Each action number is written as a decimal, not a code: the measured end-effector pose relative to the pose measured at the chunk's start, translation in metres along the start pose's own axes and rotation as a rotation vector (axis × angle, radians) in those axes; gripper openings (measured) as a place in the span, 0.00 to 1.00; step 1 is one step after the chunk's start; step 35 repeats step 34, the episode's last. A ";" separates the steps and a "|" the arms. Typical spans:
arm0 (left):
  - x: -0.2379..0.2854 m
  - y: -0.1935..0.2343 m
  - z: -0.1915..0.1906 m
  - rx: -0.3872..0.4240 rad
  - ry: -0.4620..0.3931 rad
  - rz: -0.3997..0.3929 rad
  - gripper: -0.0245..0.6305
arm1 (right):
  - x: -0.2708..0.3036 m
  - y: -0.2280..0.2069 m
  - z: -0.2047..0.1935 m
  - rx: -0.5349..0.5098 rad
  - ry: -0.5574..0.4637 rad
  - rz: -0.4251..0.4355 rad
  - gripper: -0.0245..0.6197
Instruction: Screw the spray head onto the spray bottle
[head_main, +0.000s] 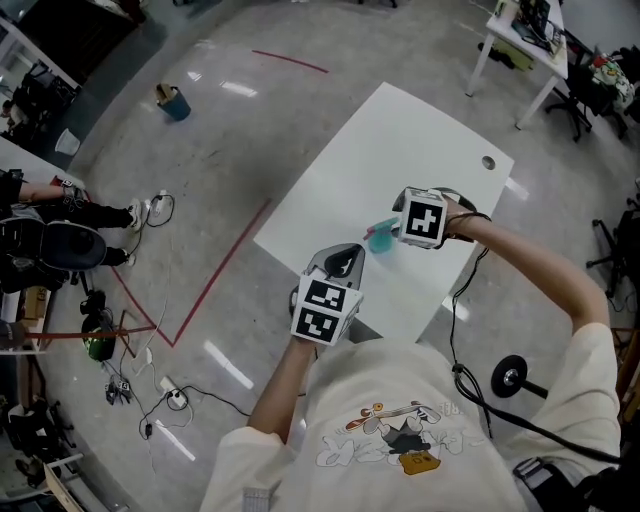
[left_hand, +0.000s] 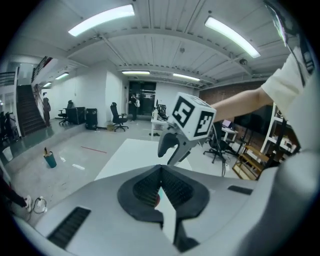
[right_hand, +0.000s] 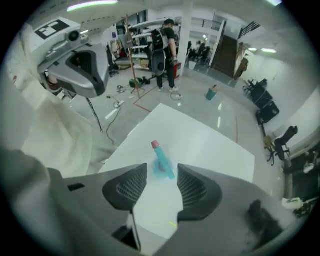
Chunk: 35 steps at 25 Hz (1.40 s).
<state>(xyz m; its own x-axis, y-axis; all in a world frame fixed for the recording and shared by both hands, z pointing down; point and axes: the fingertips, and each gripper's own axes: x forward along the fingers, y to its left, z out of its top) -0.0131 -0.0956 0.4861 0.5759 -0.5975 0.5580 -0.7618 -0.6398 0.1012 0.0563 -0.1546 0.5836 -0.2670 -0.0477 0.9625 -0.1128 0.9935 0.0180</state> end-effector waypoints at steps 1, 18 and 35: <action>-0.003 0.001 0.009 -0.019 -0.035 0.015 0.05 | -0.015 -0.001 0.003 0.022 -0.064 -0.036 0.32; -0.016 -0.031 0.024 -0.083 -0.144 0.076 0.05 | -0.129 0.041 -0.008 0.914 -1.000 -0.467 0.05; -0.012 -0.010 0.022 -0.044 -0.100 0.037 0.05 | -0.103 0.046 0.041 0.882 -0.929 -0.411 0.05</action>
